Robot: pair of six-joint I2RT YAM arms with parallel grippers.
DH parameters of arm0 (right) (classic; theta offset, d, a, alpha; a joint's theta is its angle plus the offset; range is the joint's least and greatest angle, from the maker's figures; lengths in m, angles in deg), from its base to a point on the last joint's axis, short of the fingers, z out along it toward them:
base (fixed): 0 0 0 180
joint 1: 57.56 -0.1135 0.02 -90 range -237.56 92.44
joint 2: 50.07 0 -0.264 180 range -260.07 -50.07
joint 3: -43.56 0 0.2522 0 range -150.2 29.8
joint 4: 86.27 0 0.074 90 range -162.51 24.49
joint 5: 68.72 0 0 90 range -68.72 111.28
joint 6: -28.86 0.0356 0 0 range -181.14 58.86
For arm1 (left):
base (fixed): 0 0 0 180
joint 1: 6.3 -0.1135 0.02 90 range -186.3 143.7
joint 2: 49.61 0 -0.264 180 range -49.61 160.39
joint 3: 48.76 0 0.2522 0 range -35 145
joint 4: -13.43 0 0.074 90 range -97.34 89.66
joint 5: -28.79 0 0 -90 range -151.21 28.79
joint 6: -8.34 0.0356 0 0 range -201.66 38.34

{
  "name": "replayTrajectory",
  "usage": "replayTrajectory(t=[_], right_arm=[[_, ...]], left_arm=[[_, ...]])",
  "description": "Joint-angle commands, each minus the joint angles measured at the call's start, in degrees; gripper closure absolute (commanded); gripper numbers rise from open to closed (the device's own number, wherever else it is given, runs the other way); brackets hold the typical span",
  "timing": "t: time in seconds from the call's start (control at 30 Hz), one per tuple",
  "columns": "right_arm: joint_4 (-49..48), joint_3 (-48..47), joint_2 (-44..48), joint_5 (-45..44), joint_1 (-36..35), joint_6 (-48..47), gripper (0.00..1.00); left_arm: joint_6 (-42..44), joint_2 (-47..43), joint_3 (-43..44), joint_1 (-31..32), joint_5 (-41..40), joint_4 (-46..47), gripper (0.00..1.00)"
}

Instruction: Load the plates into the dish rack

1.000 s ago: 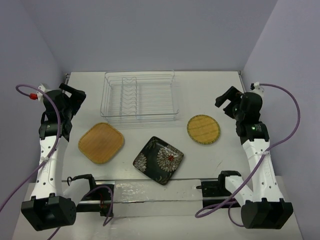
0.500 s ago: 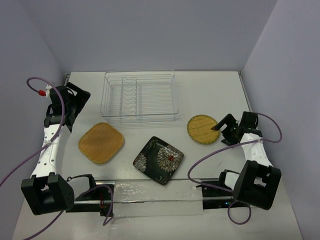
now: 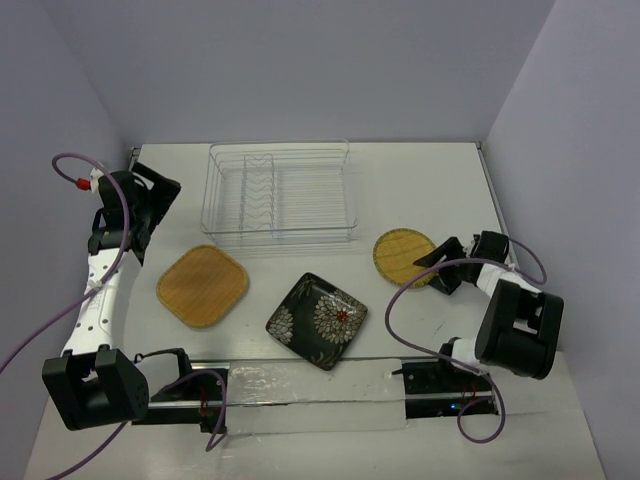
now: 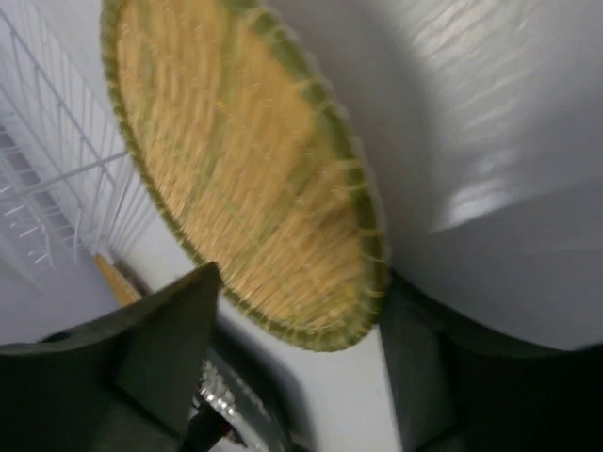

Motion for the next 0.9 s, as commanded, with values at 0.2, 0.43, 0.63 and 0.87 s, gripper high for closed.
replayTrajectory(t=[0.2,0.43,0.63,0.87], right_arm=[[-6.56,3.64,-6.23,-3.76,2.29,2.64,0.73],[-7.22,3.73,0.56,-4.40,2.47,1.36,1.00],[-5.30,1.65,20.17,-6.86,2.31,-1.02,1.00],[-1.63,-5.39,38.32,-3.50,1.86,-4.92,1.00]], left_arm=[[0.52,-0.54,2.86,0.09,1.04,2.31,0.01],[1.82,-1.75,4.04,0.35,3.25,2.54,0.01],[5.48,-3.22,5.39,5.08,9.38,7.03,0.01],[11.26,-0.40,8.39,20.98,23.96,17.06,0.01]])
